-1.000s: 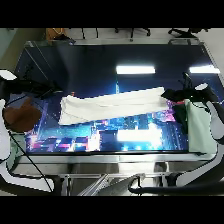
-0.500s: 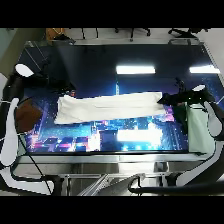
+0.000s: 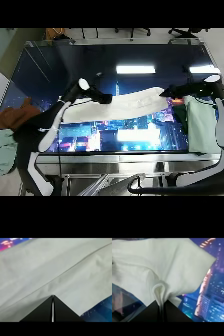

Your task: Fold the shirts.

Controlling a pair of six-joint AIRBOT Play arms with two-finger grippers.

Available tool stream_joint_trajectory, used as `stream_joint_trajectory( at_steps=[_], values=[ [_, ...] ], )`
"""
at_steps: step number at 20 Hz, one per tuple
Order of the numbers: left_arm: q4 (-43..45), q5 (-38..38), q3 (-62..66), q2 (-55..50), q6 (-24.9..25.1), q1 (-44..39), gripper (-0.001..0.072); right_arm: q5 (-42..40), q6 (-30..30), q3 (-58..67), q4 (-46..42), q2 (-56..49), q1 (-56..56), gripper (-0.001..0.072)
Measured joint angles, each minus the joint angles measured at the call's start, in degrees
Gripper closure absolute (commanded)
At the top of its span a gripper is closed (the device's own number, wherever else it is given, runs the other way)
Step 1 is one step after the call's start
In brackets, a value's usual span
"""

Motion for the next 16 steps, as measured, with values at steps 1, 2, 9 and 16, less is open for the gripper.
stream_joint_trajectory(
  at_steps=[1, 2, 9, 16],
  values=[
    [0.0, 0.0, 2.8, -2.8, -0.6, -2.0, 0.0696, 1.4, 0.0, 0.2, 1.7, 1.9, -0.5, 0.0692],
    [0.0, -0.2, 5.4, -5.3, -1.1, -3.6, 0.0696, 2.8, 0.0, 0.7, 3.8, 3.8, -1.2, 0.0692],
    [-1.0, -2.3, 19.4, -13.1, -4.4, -9.0, 0.0696, 8.5, 0.4, 3.1, 10.3, 10.5, -4.4, 0.0692],
    [-7.6, -13.8, 19.4, 3.4, -1.0, 1.7, 0.0696, 8.7, 1.5, 3.3, 16.4, 11.0, -0.7, 0.0691]
  ],
)
